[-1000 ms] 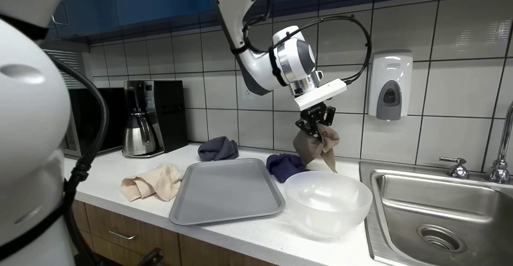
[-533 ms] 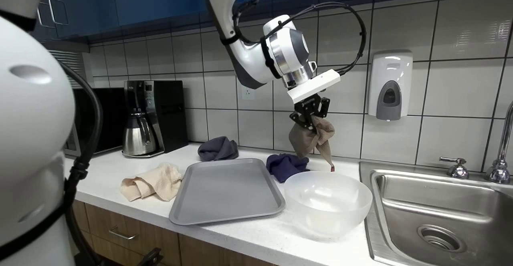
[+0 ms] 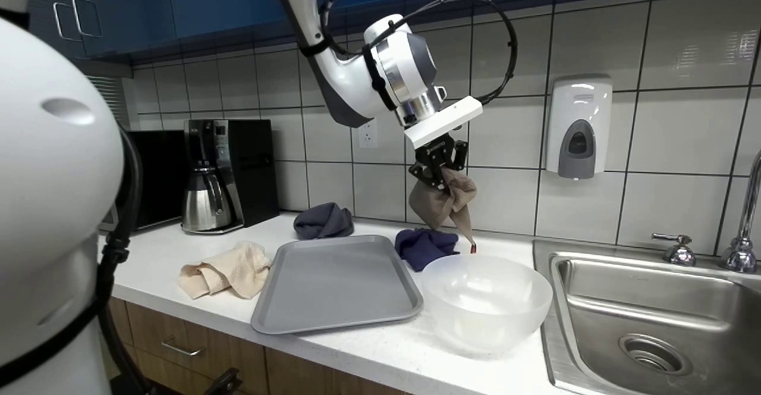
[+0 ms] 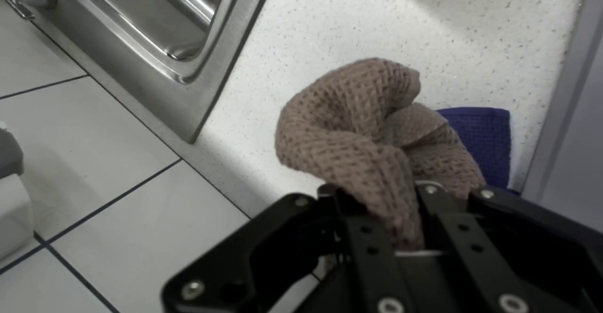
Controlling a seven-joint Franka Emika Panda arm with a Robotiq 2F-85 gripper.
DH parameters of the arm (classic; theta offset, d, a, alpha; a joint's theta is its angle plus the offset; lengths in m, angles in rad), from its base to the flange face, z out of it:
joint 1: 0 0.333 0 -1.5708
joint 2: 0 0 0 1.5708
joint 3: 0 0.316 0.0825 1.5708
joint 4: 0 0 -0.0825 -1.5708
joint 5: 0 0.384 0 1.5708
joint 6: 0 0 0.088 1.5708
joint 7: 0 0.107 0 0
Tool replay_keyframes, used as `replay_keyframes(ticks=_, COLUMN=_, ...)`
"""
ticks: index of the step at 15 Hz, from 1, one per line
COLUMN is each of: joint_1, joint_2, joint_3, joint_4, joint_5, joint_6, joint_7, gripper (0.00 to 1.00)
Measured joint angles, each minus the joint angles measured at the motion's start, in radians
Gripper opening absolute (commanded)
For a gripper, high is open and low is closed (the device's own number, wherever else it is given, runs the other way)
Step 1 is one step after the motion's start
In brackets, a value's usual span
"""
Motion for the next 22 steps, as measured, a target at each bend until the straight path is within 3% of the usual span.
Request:
replay_keyframes(ticks=13, joint_1=0.053, joint_2=-0.163, joint_3=0.075, joint_4=-0.176, joint_5=-0.102, joint_6=-0.012, joint_7=0.180, gripper=0.04)
replay_keyframes(ticks=22, joint_1=0.076, joint_2=-0.226, joint_3=0.133, joint_4=-0.222, joint_5=-0.101, joint_6=-0.147, joint_7=0.269, gripper=0.04)
